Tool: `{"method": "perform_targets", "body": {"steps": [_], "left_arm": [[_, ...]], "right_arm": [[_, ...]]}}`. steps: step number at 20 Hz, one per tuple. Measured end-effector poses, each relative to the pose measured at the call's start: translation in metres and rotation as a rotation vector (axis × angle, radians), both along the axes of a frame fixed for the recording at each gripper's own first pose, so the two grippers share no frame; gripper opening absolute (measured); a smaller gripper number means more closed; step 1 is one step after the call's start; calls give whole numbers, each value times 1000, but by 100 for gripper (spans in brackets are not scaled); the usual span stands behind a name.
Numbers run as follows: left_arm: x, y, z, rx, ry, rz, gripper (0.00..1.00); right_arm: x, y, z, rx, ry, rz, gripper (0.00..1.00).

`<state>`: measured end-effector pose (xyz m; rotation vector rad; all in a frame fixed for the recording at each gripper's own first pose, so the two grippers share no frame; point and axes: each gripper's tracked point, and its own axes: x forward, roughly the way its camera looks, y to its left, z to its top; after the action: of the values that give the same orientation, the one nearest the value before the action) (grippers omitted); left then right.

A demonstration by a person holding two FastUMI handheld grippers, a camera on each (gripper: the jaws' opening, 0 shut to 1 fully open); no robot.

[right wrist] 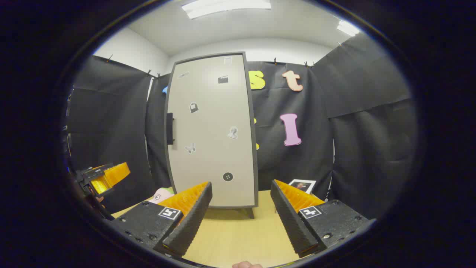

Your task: Open the cabinet door with the right hand, grasp the bottle in the cabinet with the left hand and place it on the coaster, then close the cabinet door with the right hand.

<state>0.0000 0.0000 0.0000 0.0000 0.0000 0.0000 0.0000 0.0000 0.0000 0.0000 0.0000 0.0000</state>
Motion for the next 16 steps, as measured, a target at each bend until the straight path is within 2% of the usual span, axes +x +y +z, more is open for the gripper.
{"method": "perform_targets", "body": {"steps": [2, 16], "left_arm": [[1, 1, -1, 6, 3, 5, 95], [-1, -1, 3, 27, -8, 1, 94]], "right_arm": [[-1, -1, -3, -3, 8, -1, 100], [-8, -5, -1, 9, 3, 0, 98]]}}
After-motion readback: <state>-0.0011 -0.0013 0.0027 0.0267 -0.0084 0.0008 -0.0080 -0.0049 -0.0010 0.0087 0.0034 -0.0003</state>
